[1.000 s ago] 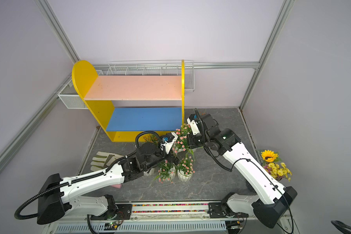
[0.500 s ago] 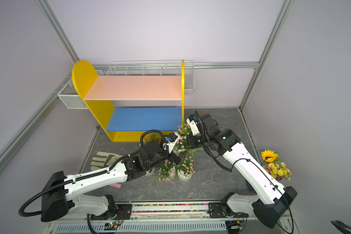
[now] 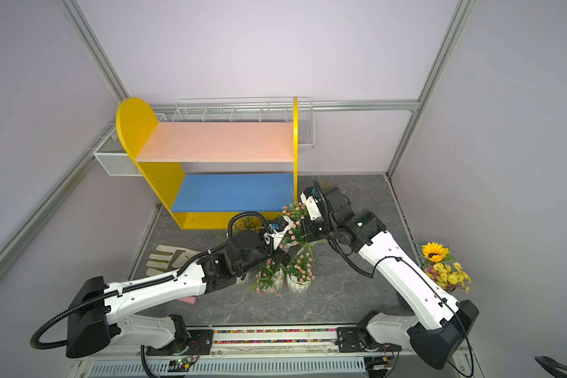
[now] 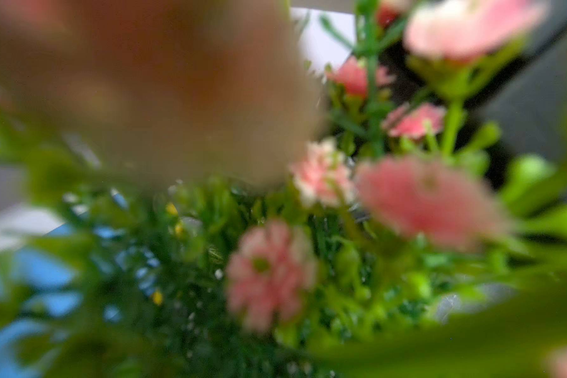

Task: Place the baby's breath potted plants on the rack by color
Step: Pick up the baby's breath potted plant from the center of the board.

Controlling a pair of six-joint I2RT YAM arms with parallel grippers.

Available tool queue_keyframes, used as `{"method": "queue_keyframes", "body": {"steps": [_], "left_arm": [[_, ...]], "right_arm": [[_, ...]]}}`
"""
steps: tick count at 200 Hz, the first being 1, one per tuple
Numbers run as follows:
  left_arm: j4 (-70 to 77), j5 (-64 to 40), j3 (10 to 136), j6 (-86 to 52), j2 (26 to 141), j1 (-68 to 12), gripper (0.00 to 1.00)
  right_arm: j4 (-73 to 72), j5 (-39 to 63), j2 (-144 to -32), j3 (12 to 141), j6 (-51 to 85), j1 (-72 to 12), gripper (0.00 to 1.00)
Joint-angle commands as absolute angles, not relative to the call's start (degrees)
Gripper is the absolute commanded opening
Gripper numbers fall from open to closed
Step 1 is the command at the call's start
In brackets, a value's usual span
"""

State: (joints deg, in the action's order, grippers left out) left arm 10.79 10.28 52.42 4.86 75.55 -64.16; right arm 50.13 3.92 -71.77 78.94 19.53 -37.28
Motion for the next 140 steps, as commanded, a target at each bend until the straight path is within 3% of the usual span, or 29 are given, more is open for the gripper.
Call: {"method": "queue_keyframes", "body": {"steps": [1, 65, 140], "left_arm": [[14.13, 12.18, 52.22, 3.51, 74.72, -64.06, 0.36], [12.03, 18.11, 54.56, 1.66, 75.80, -63.98, 0.22], [5.59, 21.41, 59.17, -1.07, 75.41, -60.22, 0.16]], "right_arm": [[45.90, 5.89, -69.14, 78.52, 20.25, -37.58, 0.09], [44.30, 5.15, -66.78, 77.67, 21.04, -35.79, 0.25], [44.81, 3.05, -59.27, 74.74, 21.65, -30.04, 0.30]]}}
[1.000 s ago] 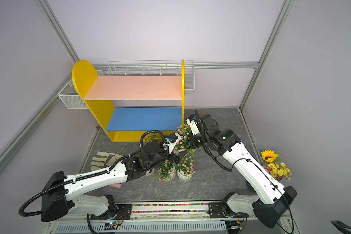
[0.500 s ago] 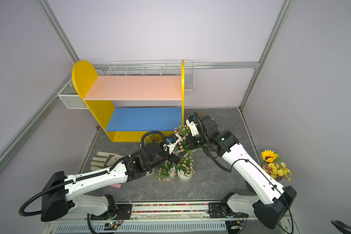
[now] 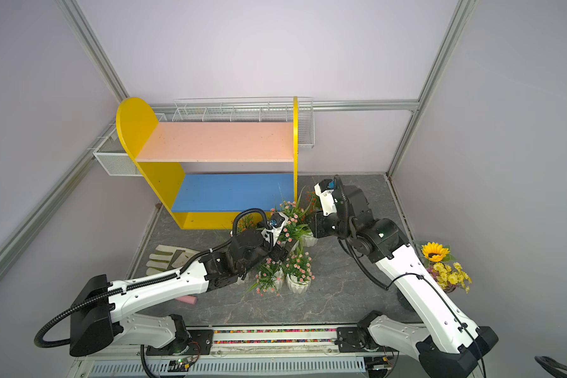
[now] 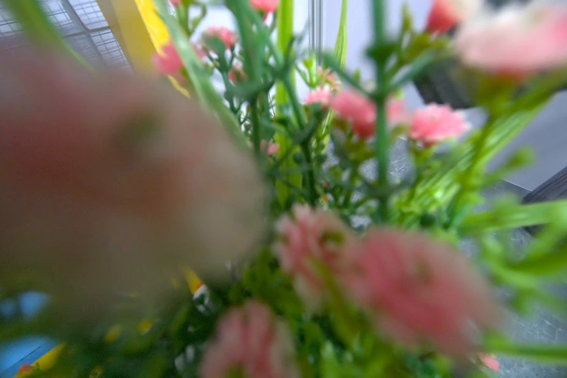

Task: Place the baby's breath potted plants on the rack by color
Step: Pick up the baby's breath potted plant from the center of the board, then place the baby's breath potted plant on the rack.

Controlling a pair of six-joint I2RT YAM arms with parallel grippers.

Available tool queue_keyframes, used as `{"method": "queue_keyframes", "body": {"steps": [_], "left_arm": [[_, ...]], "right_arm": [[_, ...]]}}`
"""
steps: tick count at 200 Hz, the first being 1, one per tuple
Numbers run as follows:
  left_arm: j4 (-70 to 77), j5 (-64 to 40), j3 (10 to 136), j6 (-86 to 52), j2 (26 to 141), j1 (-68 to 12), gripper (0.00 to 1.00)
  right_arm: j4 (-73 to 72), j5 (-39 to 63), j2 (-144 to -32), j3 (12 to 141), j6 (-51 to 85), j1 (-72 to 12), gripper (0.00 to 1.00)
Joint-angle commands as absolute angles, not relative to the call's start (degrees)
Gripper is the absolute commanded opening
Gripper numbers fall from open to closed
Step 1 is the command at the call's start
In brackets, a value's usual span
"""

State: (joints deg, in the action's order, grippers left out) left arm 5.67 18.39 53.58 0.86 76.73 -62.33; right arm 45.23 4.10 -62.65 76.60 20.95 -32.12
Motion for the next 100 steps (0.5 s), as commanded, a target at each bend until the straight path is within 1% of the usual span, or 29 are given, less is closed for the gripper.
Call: {"method": "queue_keyframes", "body": {"steps": [1, 22, 46, 100], "left_arm": [[5.39, 21.47, 59.29, -1.10, 75.41, -60.04, 0.16], [1.05, 23.31, 62.46, -1.82, 74.83, -57.47, 0.14], [-1.69, 26.45, 64.39, -1.08, 74.26, -55.75, 0.13], [-7.29, 28.45, 67.13, -1.13, 71.36, -52.01, 0.11]], "right_arm": [[44.82, 3.02, -59.12, 74.64, 21.63, -29.96, 0.31], [45.32, 1.78, -56.52, 73.17, 21.36, -28.25, 0.33], [45.64, 0.37, -54.74, 71.48, 21.17, -27.30, 0.34], [39.13, 1.81, -52.60, 63.28, 23.14, -26.64, 0.35]]}}
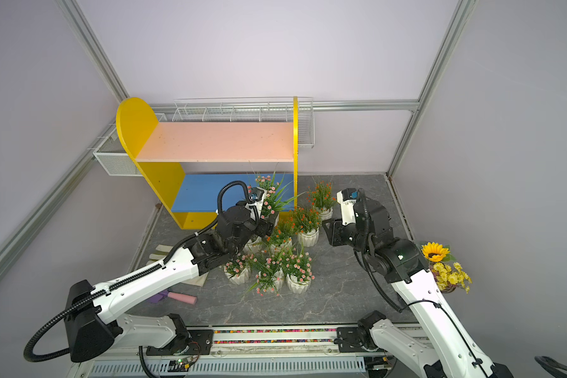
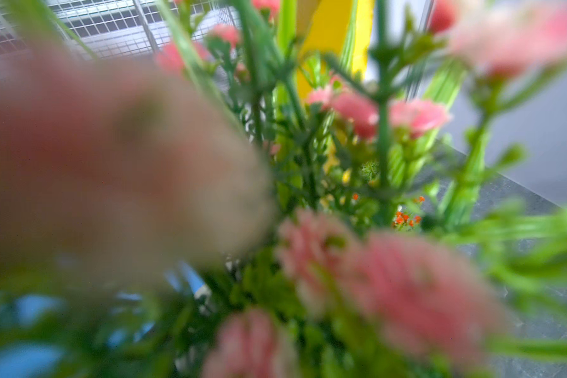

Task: Place the baby's breath potted plants on the rack by color
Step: Place the baby's breath potted plant on the rack.

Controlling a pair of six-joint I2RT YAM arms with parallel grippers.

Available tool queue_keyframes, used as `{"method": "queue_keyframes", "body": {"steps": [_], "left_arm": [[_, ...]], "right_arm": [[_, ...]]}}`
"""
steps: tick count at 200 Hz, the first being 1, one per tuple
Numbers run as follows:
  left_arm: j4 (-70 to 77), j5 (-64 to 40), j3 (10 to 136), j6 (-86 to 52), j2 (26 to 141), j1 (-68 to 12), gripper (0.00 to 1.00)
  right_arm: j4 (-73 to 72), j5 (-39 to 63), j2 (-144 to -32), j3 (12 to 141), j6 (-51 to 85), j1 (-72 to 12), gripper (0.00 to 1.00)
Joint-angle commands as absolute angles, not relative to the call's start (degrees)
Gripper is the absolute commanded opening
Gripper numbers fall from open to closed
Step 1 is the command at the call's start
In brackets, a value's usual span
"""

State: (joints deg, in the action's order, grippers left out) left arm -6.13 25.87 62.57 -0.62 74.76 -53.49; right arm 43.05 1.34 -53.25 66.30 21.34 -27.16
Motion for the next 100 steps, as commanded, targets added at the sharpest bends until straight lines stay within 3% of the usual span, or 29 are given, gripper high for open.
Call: {"method": "queue_keyframes", "body": {"steps": [1, 100], "left_arm": [[-7.47, 28.51, 67.27, -1.09, 71.28, -51.97, 0.11], [-27.98, 38.81, 82.31, 0.51, 66.07, -49.45, 0.04]], "right_arm": [[39.03, 1.87, -52.58, 63.19, 23.17, -26.63, 0.35], [39.31, 3.69, -48.67, 55.59, 22.86, -25.51, 0.37]]}}
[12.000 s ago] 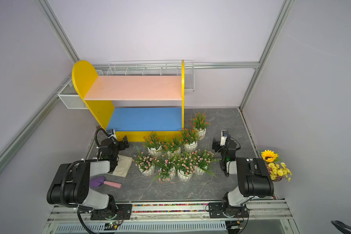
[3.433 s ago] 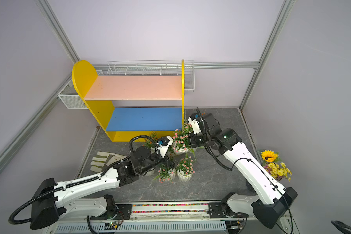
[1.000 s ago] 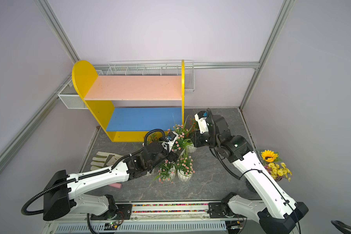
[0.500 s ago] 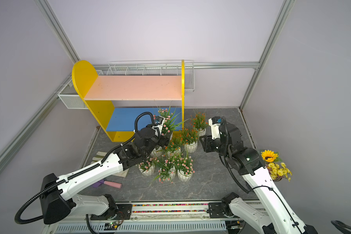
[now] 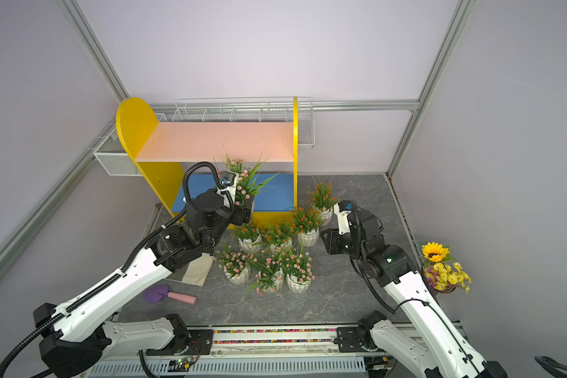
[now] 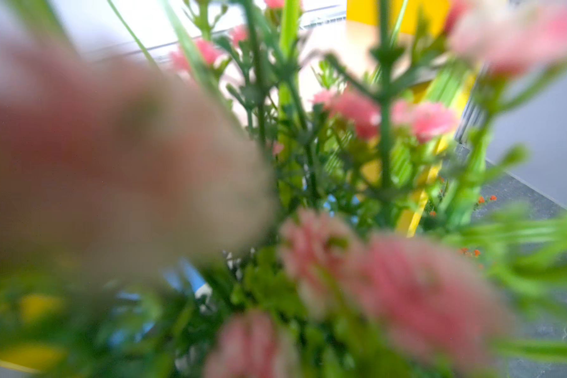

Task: Place the baby's breath potted plants on the rack by color
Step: Place the baby's breath potted plant on the rack.

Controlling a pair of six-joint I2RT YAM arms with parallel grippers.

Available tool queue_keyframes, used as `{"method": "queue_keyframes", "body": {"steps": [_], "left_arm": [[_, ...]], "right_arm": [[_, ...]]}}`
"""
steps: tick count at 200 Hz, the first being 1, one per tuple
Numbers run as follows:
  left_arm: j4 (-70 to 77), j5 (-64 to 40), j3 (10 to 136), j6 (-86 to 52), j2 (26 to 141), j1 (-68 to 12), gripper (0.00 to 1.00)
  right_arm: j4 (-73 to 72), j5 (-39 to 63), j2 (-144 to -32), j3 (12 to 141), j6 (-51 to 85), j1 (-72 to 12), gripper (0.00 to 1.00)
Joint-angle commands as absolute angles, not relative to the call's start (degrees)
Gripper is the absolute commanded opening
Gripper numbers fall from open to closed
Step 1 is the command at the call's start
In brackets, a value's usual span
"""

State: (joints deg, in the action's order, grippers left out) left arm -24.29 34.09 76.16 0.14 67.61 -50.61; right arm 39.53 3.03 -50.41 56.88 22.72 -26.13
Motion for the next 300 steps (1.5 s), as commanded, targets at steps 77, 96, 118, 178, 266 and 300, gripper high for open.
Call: {"method": "queue_keyframes", "body": {"steps": [77, 96, 118, 178, 266, 300], "left_arm": [[-36.02, 36.85, 94.92, 0.00, 68.56, -40.10, 0.03], [-36.56, 35.66, 97.44, 0.00, 68.94, -37.79, 0.03], [-37.40, 34.78, 100.91, 0.25, 70.30, -35.30, 0.03], [-41.04, 30.27, 114.44, 0.05, 78.48, -27.15, 0.04], [-46.93, 25.47, 134.80, -3.21, 94.86, -16.73, 0.04], [-48.53, 26.51, 141.95, -3.41, 100.37, -14.51, 0.04]], "right_arm": [[36.73, 6.93, -49.39, 50.94, 23.21, -24.06, 0.37], [36.35, 7.47, -49.60, 50.74, 23.46, -23.82, 0.37], [36.31, 8.10, -49.31, 50.72, 23.88, -23.72, 0.37], [38.17, 7.70, -46.63, 47.77, 24.85, -23.60, 0.37], [40.07, 7.16, -43.46, 46.23, 26.45, -23.62, 0.37], [41.40, 6.43, -41.78, 45.97, 26.81, -23.58, 0.37]]}}
